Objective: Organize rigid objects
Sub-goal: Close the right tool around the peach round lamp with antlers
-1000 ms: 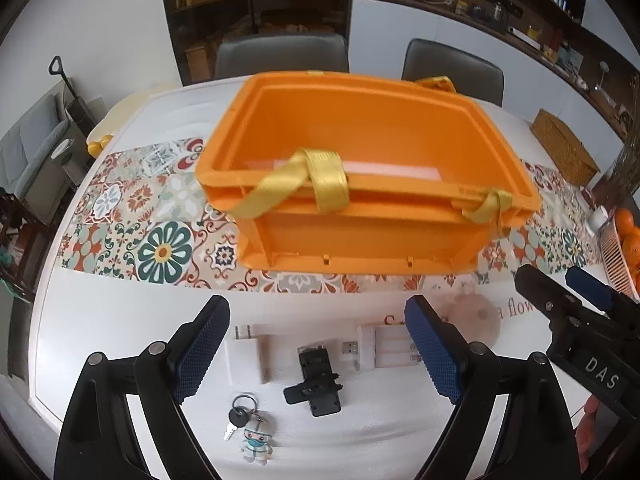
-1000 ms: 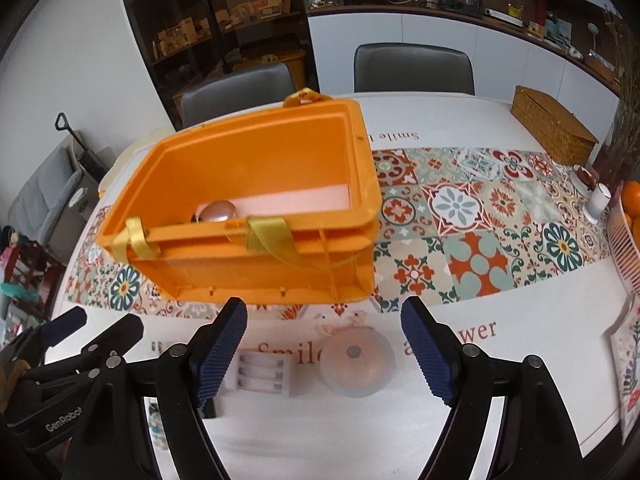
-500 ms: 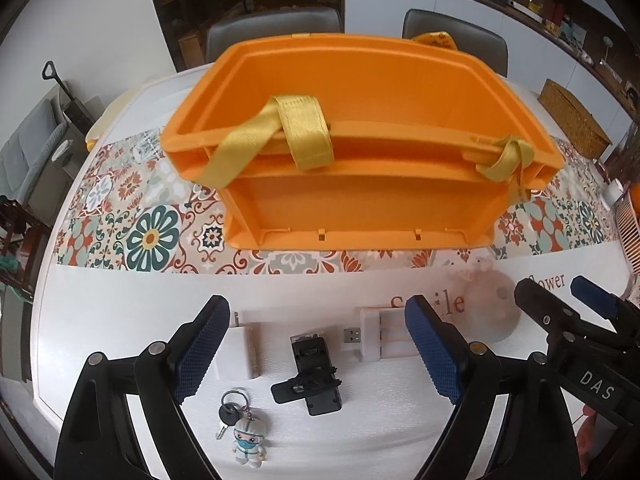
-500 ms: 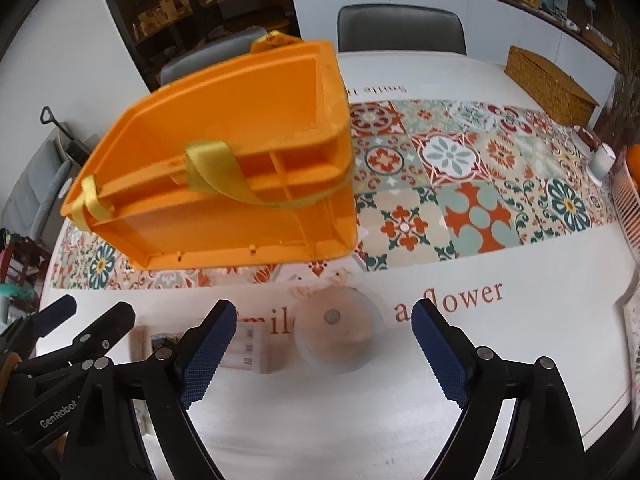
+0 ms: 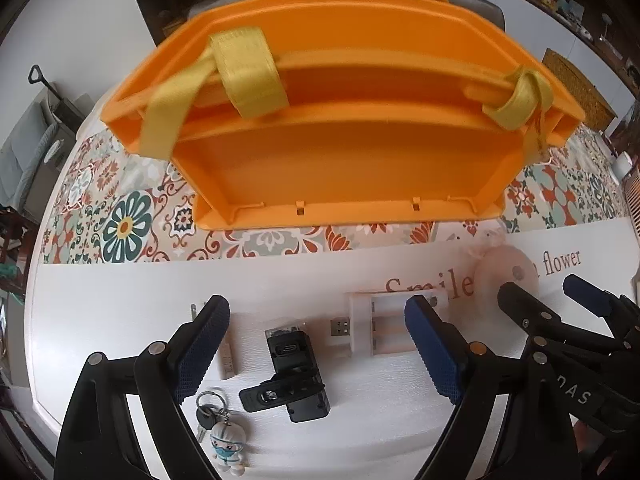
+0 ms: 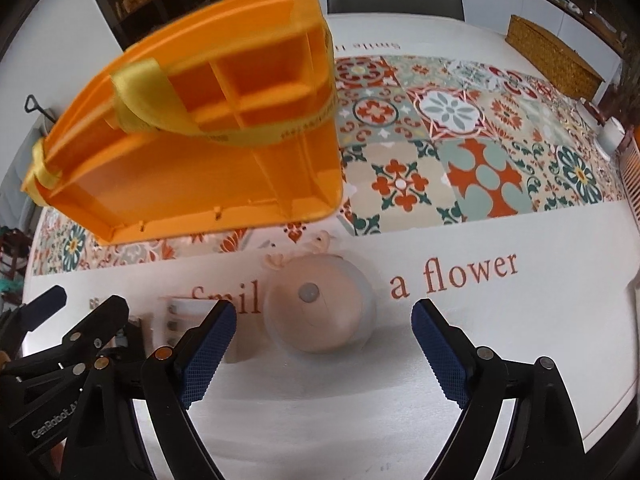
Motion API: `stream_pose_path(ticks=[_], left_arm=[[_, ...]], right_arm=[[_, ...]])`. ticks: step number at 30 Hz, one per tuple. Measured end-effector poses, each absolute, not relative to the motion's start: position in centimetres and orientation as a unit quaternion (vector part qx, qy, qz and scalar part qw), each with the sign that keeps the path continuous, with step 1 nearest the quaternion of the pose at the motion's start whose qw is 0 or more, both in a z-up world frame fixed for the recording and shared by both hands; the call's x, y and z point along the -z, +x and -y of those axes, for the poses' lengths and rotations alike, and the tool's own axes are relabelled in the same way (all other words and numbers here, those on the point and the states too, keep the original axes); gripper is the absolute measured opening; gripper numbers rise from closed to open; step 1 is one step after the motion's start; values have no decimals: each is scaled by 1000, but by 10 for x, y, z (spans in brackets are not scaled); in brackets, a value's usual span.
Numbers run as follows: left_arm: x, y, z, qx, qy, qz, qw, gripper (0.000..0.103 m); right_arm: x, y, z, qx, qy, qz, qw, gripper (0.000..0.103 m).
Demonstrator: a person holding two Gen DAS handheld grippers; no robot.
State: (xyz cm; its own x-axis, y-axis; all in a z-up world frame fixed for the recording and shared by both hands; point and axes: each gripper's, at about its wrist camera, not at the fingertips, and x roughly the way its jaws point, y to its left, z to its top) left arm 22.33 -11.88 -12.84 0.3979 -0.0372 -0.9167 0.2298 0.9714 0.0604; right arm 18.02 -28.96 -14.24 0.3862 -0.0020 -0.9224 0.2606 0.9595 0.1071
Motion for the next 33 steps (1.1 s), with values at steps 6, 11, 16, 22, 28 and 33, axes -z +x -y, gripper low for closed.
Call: stream_pose_path(ticks=[6, 11, 16, 22, 28, 33], left_arm=[[141, 226, 121, 78, 91, -553, 824, 90], [148, 230, 121, 74, 94, -557, 822, 90], [154, 234, 120, 72, 91, -561, 820, 90], [160, 241, 119, 71, 89, -565, 817, 90], [163, 244, 118, 73, 90, -566, 816, 90], [161, 242, 117, 76, 88, -564, 818, 90]], right_arm=[[158, 184, 290, 86, 114, -561, 815, 90], [165, 187, 287, 85, 105, -567, 813, 90], [173, 191, 286, 84, 105, -572, 809, 90], [179, 193, 283, 89, 105, -575, 806, 89], [180, 192, 279, 95, 92, -567, 813, 87], [178, 193, 276, 92, 86, -560, 819, 75]])
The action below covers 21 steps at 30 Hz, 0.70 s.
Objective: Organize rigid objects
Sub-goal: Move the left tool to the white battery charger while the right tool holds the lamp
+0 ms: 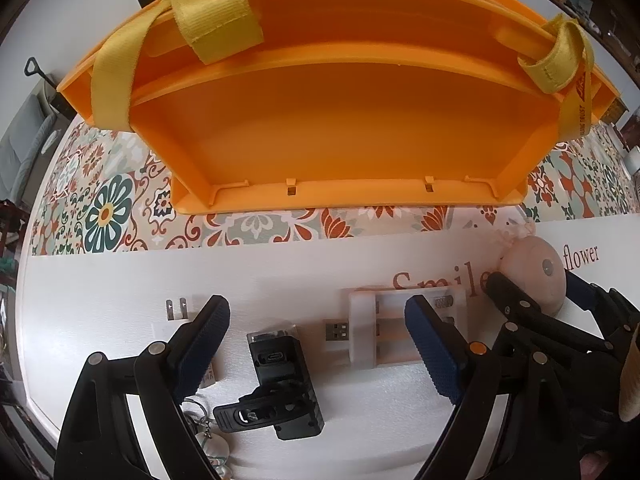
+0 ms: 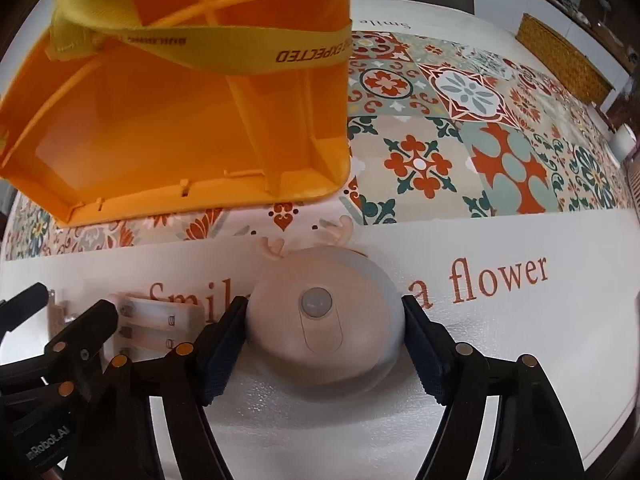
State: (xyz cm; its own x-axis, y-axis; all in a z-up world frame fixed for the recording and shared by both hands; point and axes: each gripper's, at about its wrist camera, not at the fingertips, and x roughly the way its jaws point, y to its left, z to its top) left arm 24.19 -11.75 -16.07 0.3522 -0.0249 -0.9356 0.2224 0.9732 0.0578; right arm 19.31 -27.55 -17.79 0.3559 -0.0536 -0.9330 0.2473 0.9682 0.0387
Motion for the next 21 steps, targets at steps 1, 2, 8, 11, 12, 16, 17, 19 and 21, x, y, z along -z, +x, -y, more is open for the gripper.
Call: stream_pose_path(ticks=[1, 2, 8, 11, 12, 16, 17, 19, 21], left_arm=[[160, 241, 117, 76, 87, -563, 819, 90], [157, 237, 117, 76, 86, -561, 820, 90], [147, 231, 106, 86, 70, -552, 826, 90], [141, 227, 99, 87, 59, -549, 829, 90], [140, 227, 97, 87, 55, -549, 829, 90], [134, 225, 92, 96, 41, -544, 833, 90], [132, 224, 92, 98, 41, -541, 835, 90], [130, 221, 93, 101, 41, -534, 838, 90], [129, 217, 95, 105, 41, -529, 841, 90]], right_arm=[[178, 193, 276, 91, 89, -560, 819, 75], [178, 192, 276, 92, 90, -560, 818, 74], [164, 184, 274, 97, 93, -553, 822, 74], [151, 177, 272, 95, 92, -542, 830, 74], [146, 175, 270, 96, 91, -538, 832, 75], [131, 169, 262, 91, 86, -526, 841, 74], [129, 168, 261, 90, 88, -524, 842, 74], [126, 167, 260, 93, 88, -523, 843, 74], [123, 164, 262, 98, 90, -523, 842, 74]])
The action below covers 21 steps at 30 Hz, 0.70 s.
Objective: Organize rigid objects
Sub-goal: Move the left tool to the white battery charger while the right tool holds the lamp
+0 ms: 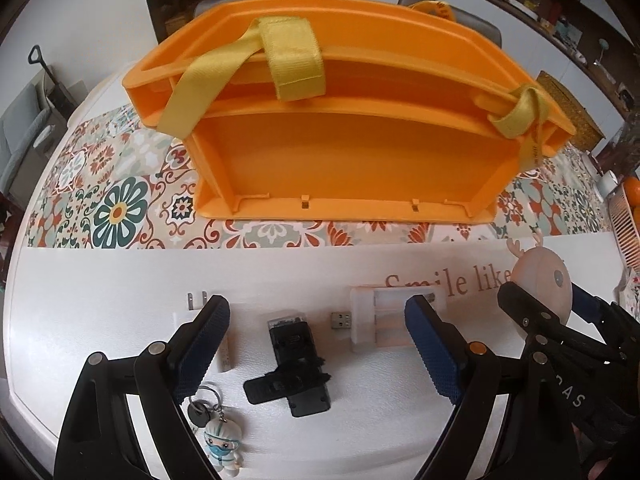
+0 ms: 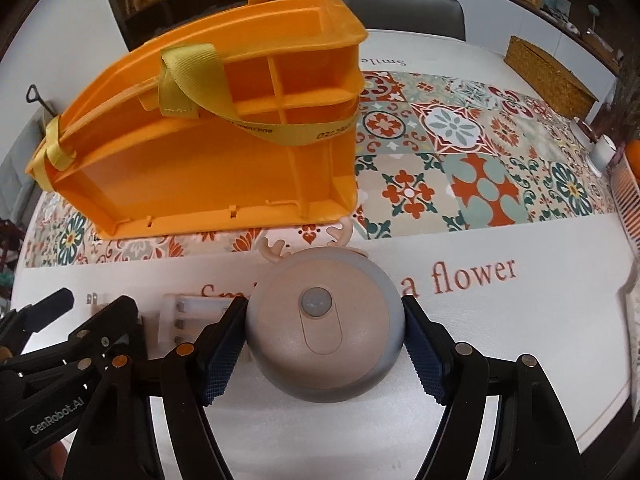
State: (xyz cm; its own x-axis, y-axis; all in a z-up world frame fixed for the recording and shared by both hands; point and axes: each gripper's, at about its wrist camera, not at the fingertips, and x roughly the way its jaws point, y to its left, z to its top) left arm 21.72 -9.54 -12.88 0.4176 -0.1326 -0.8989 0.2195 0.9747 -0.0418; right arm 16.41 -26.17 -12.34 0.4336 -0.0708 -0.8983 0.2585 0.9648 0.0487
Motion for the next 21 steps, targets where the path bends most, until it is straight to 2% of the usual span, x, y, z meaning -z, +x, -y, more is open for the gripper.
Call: stream_pose_path(ticks=[21], left_arm=[[141, 168, 160, 126, 72, -493, 858, 90]], right_arm=[[123, 118, 312, 159, 79, -514, 839, 74]])
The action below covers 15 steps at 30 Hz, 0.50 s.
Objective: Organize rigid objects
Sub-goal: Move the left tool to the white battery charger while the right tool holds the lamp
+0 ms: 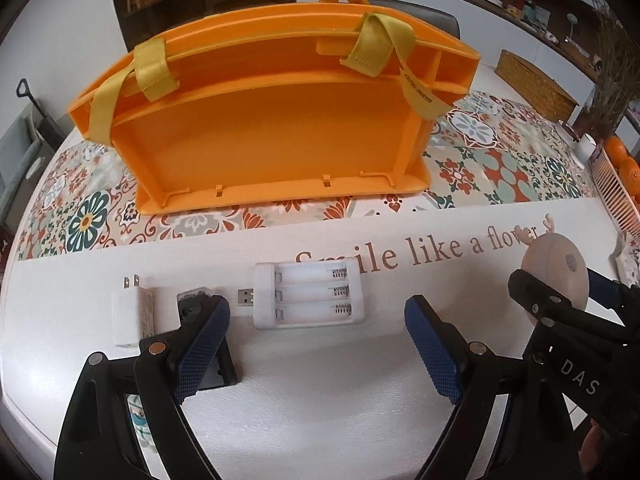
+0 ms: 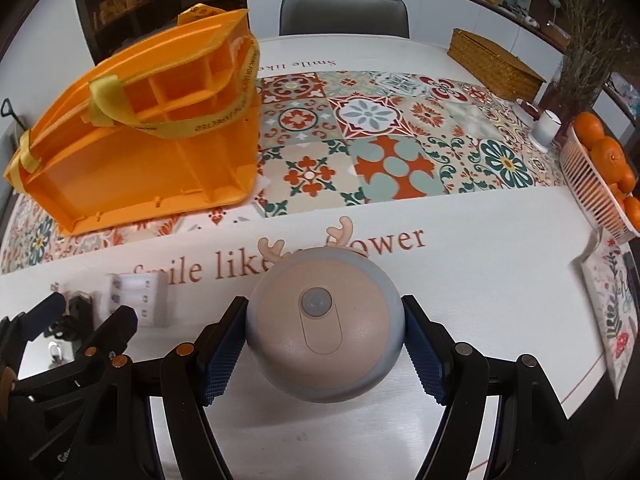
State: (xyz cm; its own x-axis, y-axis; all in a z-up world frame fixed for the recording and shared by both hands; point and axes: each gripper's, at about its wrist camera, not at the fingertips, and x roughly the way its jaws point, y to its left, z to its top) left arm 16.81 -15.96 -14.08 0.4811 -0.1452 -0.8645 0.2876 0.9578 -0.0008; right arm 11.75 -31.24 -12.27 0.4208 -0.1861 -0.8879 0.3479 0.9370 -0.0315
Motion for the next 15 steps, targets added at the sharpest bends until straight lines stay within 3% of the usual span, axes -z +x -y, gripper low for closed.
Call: stream_pose_path(ticks=[15], left_arm=[[171, 170, 150, 122, 29, -506, 853, 90]], right_arm=[[137, 114, 303, 150, 60, -531, 832, 75]])
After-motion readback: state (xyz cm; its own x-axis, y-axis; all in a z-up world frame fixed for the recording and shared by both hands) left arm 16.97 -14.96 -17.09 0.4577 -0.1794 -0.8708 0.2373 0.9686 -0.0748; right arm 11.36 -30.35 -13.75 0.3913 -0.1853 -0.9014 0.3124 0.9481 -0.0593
